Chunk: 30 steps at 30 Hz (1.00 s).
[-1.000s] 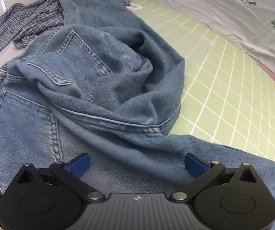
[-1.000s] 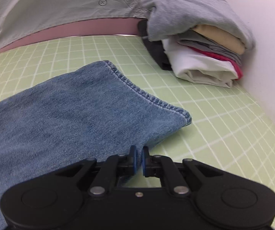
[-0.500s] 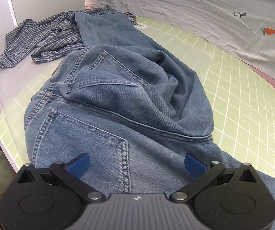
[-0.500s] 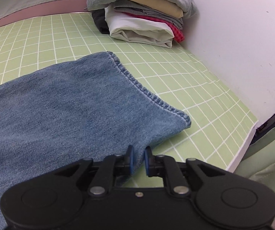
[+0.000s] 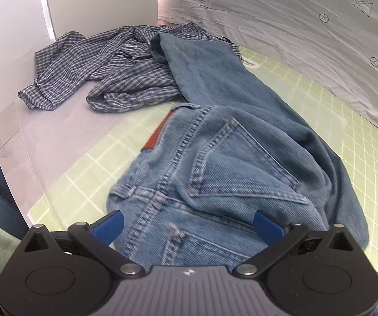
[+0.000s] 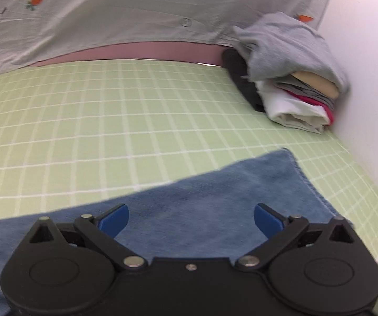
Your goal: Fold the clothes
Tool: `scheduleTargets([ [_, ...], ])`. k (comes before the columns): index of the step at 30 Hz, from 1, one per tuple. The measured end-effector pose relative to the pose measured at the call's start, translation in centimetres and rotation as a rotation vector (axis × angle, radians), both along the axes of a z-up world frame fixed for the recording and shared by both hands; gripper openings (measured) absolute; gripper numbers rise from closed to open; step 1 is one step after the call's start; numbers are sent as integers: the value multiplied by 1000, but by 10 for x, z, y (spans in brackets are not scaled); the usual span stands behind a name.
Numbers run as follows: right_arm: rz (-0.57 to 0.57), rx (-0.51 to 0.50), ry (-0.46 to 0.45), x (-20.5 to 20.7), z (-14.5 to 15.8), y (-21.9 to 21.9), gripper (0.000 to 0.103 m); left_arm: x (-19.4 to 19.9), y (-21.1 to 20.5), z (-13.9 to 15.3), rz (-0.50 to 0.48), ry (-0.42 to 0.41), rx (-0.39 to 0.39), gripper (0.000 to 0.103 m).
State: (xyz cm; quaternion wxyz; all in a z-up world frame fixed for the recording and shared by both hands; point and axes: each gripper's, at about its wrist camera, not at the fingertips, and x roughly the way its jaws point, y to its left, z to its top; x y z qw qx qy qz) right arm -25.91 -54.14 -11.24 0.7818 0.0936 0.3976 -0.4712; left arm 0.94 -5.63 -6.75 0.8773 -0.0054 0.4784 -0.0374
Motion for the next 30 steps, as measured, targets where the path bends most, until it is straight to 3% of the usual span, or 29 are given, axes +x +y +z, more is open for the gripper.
scheduleTargets([
  [10,273,75,-69,184,11,61,103,102,29,-25,71,67,-32,103],
  [19,495,142,-108,350,-4,119,102,171,16,-58,-4,173,-37,103],
  [23,576,204,-126,388,-13,148,98,178,9,-66,-35,200,-16,103],
  [30,690,299,-150,414,-21,189,86,184,5,-72,-23,223,3,103],
])
